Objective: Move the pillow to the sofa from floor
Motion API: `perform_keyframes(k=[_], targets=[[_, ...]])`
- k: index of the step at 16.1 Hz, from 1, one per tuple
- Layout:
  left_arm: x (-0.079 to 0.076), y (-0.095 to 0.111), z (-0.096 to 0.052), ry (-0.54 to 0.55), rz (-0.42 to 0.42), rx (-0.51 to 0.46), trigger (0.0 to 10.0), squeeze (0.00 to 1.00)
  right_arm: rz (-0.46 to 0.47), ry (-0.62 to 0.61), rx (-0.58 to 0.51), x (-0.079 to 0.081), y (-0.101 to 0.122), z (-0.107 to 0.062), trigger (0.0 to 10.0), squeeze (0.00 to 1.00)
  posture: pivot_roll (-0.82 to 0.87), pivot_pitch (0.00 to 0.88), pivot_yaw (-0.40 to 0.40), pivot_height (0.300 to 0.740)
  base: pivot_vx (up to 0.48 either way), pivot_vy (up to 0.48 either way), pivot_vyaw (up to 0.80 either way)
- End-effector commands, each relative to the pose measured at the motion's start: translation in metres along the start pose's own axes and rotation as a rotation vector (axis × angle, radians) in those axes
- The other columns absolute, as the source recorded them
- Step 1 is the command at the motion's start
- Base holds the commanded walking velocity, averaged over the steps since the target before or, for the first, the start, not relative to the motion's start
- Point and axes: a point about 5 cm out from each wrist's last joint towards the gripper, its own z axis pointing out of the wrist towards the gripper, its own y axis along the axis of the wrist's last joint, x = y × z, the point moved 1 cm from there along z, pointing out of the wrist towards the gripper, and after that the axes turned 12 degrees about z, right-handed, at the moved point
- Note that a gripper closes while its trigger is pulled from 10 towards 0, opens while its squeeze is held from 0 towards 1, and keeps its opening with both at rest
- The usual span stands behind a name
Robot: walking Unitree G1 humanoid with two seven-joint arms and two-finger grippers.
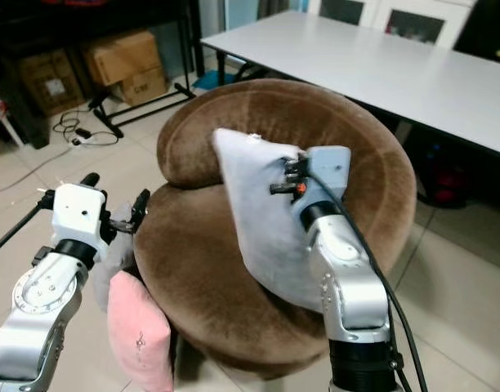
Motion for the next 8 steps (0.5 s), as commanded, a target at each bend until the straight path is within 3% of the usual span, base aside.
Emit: perform_keyframes(k=[1, 8], targets=[[0.0024, -0.0013, -0.0005, 0.0, -0.001, 0.004, 10.0, 0.13, 0.001, 0.061, -0.066, 0.0141, 0.0131, 0.0017, 10.0, 0.0, -0.01, 0.0, 0.008, 0.74, 0.296, 0.0, 0.0], [0.0011, -0.0014, 0.0, -0.005, -0.01, 0.003, 10.0, 0.15, -0.004, 0.056, -0.064, 0.0133, 0.0128, 0.002, 10.0, 0.0, -0.01, 0.0, 0.007, 0.74, 0.307, 0.0, 0.0]])
